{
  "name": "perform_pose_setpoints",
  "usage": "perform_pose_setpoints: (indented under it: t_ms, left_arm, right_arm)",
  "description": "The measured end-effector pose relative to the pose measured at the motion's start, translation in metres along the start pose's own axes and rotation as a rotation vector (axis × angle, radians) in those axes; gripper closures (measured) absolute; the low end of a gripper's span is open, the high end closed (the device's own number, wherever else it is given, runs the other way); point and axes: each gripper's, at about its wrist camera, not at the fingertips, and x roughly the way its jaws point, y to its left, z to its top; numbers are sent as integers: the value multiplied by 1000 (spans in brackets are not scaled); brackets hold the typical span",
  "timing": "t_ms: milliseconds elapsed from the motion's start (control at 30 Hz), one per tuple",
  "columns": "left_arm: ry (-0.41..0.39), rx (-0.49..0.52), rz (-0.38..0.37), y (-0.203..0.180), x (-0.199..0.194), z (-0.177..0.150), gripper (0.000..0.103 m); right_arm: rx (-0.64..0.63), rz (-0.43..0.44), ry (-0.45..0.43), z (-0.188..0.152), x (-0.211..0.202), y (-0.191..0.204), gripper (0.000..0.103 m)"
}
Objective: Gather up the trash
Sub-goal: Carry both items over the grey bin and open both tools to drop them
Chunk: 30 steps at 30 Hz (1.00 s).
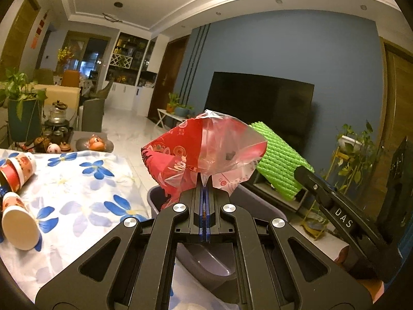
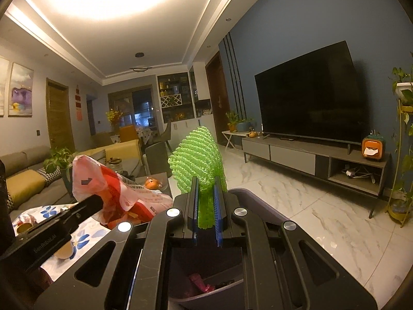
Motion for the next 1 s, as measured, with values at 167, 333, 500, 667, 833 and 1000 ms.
perform_pose_setpoints:
  t_ms: [167,333,500,667,833,1000]
  left_arm:
    - [15,2,-4,-4,13,-2,103]
    - [30,3,-11,-6,24,-5,103]
    - [45,6,-13,-9,35,-7,103]
    - [63,14,-14,-12,45,-9,101]
    - [85,28,19,-9,50,-15,57]
    - [59,-9,71,6,39,-17,41]
  right_arm:
    - [1,-2,-5,2,4,4,92]
    - [2,-4,-6,-1,7,4,92]
    - [6,-4,-13,0,9,5,91]
    - [28,0,-10,-1,15,1,82]
    - [60,-1,3,-3,22,-4,58]
    - [66,-21,14,-5,20,-7,57]
